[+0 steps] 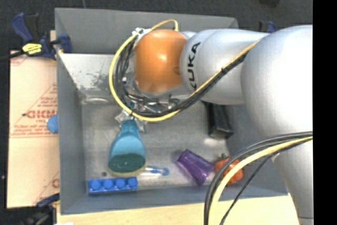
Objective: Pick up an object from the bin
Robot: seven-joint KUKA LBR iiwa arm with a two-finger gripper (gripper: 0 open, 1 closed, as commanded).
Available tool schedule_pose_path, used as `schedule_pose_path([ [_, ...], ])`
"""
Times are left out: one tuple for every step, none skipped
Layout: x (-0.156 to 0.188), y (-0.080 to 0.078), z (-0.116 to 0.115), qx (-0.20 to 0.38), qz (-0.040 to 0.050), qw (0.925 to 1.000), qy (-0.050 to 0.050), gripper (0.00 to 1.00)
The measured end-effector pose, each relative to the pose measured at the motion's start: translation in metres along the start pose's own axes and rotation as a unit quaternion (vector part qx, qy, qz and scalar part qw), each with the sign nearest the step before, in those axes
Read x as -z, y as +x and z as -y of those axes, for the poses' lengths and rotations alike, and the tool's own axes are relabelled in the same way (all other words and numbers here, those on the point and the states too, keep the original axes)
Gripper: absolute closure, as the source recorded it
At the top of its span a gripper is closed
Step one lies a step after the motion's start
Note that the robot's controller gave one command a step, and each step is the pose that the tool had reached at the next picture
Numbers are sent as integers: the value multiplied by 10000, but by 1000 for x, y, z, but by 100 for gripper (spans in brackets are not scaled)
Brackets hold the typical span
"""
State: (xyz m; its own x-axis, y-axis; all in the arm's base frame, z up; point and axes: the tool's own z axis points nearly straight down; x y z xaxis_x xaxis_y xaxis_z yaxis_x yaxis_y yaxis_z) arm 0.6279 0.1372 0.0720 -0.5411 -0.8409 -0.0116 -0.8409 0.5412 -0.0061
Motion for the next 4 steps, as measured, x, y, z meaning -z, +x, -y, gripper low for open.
schedule_pose_path([
  [27, 1, 0, -11, -8, 10000, -7, 100],
  [50, 0, 1, -29, 8, 10000, 8, 100],
  [62, 0, 2, -40, 20, 10000, 21, 100],
  [75, -1, 2, -51, 25, 10000, 26, 100],
])
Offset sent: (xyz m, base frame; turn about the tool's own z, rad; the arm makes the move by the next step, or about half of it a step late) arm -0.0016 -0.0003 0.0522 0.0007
